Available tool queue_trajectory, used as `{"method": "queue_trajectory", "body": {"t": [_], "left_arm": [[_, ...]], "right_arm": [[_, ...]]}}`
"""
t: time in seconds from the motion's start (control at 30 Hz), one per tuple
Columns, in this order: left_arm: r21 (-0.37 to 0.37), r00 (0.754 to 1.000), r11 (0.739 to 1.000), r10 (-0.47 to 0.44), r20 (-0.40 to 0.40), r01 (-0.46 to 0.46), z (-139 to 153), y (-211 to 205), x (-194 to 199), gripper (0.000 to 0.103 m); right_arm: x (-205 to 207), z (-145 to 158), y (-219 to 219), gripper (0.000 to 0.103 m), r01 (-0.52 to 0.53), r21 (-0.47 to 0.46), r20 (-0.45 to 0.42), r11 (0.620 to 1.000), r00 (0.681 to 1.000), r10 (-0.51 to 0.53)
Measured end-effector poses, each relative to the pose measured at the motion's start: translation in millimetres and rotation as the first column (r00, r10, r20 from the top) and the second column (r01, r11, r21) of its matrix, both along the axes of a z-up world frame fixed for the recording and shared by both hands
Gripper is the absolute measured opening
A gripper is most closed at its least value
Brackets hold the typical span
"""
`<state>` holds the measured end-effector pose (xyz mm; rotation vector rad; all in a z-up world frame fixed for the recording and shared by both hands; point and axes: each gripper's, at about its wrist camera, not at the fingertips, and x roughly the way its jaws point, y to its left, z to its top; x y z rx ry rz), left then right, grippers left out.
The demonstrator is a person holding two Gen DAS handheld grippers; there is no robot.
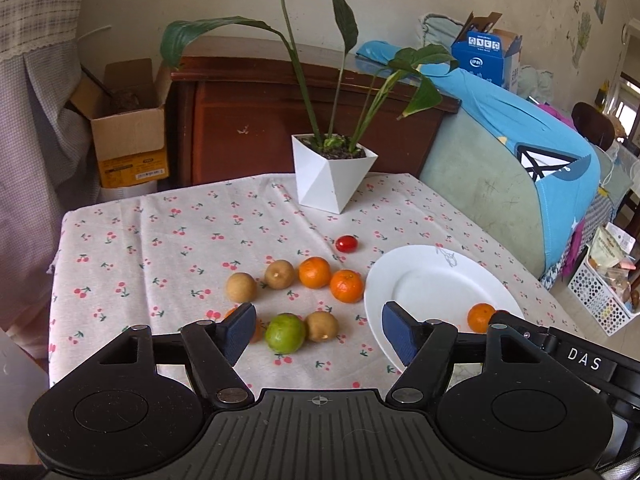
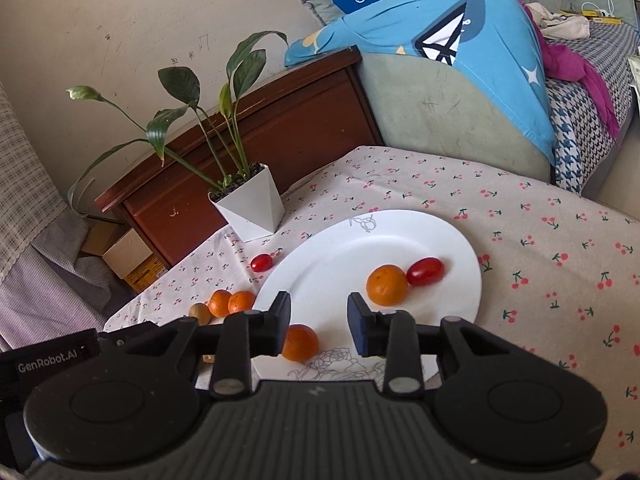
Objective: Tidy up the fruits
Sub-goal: 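Move both open tools back over the remaining fruit row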
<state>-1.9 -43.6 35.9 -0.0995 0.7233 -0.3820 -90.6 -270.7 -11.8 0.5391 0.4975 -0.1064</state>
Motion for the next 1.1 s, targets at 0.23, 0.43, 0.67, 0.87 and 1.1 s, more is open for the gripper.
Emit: {"method": "queue_trajectory", "body": {"t": [0.23,0.43,0.67,0.87,1.1], "left_arm": [[0.012,0.998,0.998,0.068,-0.009,-0.068,-6,27,3,0.070],[0.048,0.992,0.991,0.127,-0.018,-0.126,-19,42,7,0.069],[0.053,0.988,0.987,0.151,-0.020,-0.149,-34,48,10,0.067],[0.048,0.983,0.983,0.179,-0.029,-0.177,-37,51,15,0.065],[0.009,0.981,0.983,0.183,-0.065,-0.182,-46,50,23,0.065]], "right_arm": [[7,1,23,0.033,-0.088,-0.034,0.002,0.996,0.996,0.088],[12,-1,43,0.033,-0.176,-0.061,0.000,0.982,0.984,0.176],[26,-7,65,0.033,-0.260,-0.087,-0.005,0.962,0.965,0.261],[43,-16,77,0.033,-0.292,-0.086,-0.015,0.953,0.956,0.292],[62,-26,84,0.033,-0.296,-0.118,-0.030,0.948,0.955,0.295]]}}
